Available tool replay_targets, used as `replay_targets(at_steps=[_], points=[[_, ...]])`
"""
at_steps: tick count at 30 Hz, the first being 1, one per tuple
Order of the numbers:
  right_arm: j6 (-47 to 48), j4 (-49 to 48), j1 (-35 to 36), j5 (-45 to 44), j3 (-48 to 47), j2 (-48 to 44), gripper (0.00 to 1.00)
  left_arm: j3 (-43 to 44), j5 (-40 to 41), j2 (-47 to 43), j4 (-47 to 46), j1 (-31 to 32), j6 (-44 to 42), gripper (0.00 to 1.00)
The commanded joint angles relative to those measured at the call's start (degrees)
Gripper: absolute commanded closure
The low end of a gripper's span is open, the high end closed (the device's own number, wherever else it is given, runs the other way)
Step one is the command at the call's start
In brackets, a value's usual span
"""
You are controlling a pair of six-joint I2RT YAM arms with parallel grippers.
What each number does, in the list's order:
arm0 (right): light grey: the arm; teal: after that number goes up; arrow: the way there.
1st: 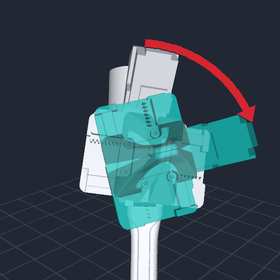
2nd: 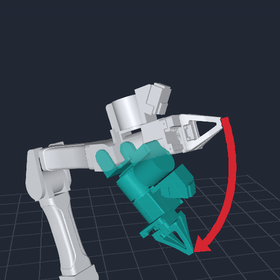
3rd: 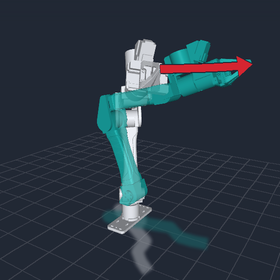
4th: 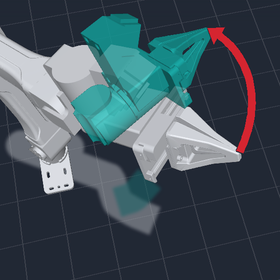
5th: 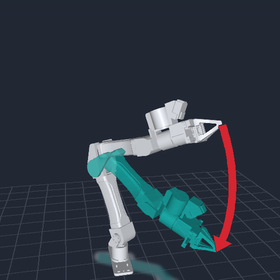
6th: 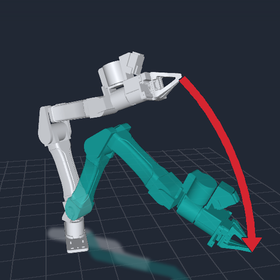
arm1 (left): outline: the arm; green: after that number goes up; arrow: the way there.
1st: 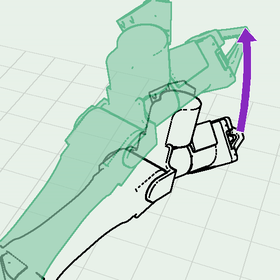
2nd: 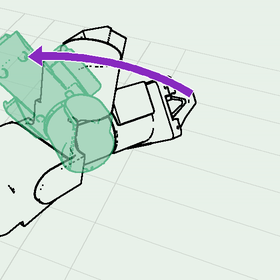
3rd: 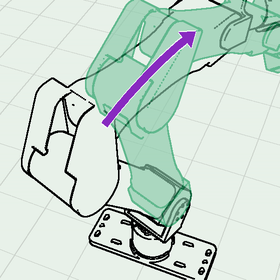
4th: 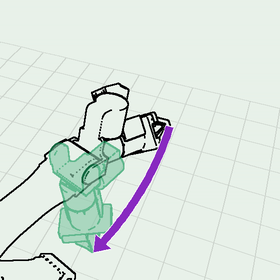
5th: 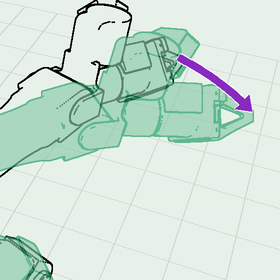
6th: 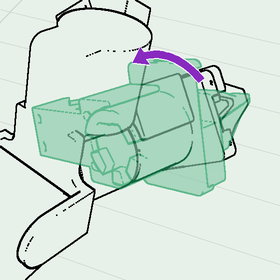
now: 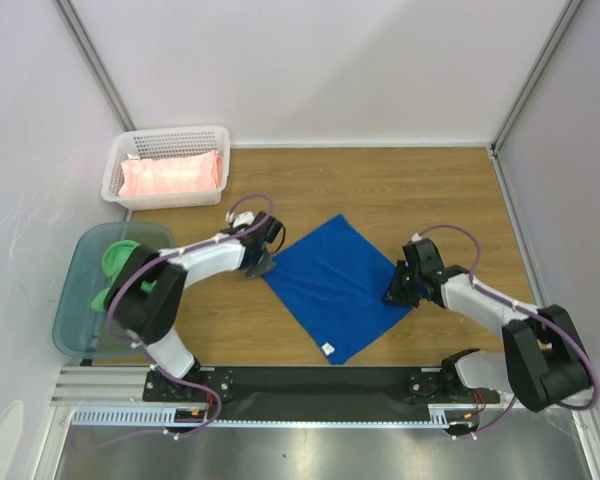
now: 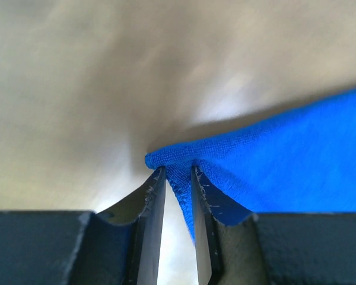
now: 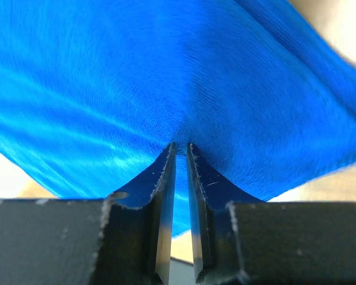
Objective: Fold and stack the towels
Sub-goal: Fold the towel
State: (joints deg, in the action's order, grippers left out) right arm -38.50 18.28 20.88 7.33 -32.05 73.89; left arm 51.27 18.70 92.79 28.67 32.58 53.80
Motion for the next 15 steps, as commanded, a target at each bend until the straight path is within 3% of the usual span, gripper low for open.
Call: replay_targets(at_steps=[1,4,15], points=[[-4.1,3.4,1.2,-2.0,2.4,-4.5,0.82,7.3,1.2,7.4,-2.0,-1.2,-6.6,0.72],[-4.0,4.6,1.4,-0.5,3.9,-6.9,0.81,14.5,0.5,12.5,-2.1,-1.5,-9.3,0.71],[-5.0,1.1,5.7,3.8,8.5,-7.8,0.82,28.3,-6.3,25.5,-8.2,-1.6,-19.4,0.74]])
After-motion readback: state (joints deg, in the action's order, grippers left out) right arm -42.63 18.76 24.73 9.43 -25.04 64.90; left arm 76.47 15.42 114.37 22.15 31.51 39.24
